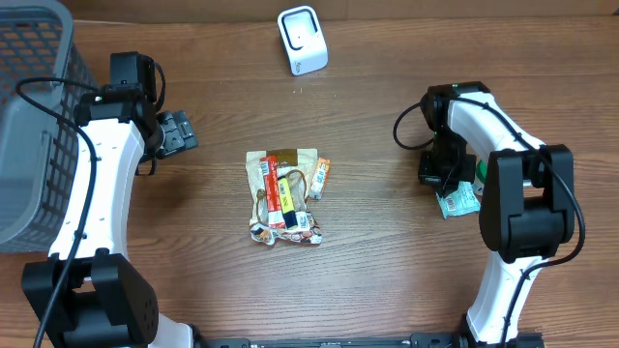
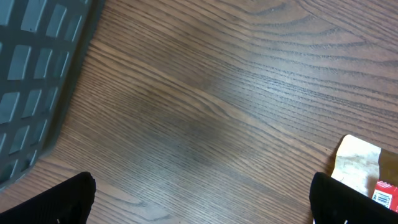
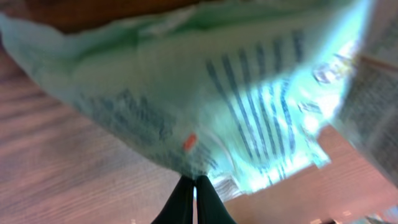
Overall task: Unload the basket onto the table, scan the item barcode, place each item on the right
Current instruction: 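Move the right gripper left to the small orange box and grasp it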
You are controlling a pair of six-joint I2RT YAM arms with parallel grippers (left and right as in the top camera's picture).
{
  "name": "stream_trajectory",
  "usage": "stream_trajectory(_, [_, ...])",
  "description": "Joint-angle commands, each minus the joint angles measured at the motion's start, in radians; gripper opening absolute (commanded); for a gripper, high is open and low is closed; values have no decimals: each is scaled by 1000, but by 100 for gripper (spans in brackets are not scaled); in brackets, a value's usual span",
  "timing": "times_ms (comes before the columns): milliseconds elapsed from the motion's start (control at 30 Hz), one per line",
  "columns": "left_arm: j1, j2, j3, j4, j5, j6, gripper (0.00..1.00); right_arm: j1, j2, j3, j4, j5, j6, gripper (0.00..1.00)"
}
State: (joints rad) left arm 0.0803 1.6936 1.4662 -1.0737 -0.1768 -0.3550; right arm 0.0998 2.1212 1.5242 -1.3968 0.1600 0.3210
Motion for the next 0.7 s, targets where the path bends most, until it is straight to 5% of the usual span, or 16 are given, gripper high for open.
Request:
stream_trajectory(0, [-2,-14,14,1,-6,19,100,1,7,101,-28,-34,-21,5])
stream_trajectory(367, [-2,-14,14,1,-6,19,100,78,7,183,68,-500,-29,33])
stream_trajectory(400, [-2,-14,14,1,-6,19,100,90,7,183,97,-544,-24,41])
stream_trajectory(467, [-2,-14,14,1,-6,19,100,116,7,183,154,-640,-4,77])
stream_trajectory(500, [-2,-14,14,1,-6,19,100,129,7,183,176,-681,-3,81])
stream_trajectory(667, [-2,-14,14,2,-6,19,100,206,7,183,233,-730,57,81])
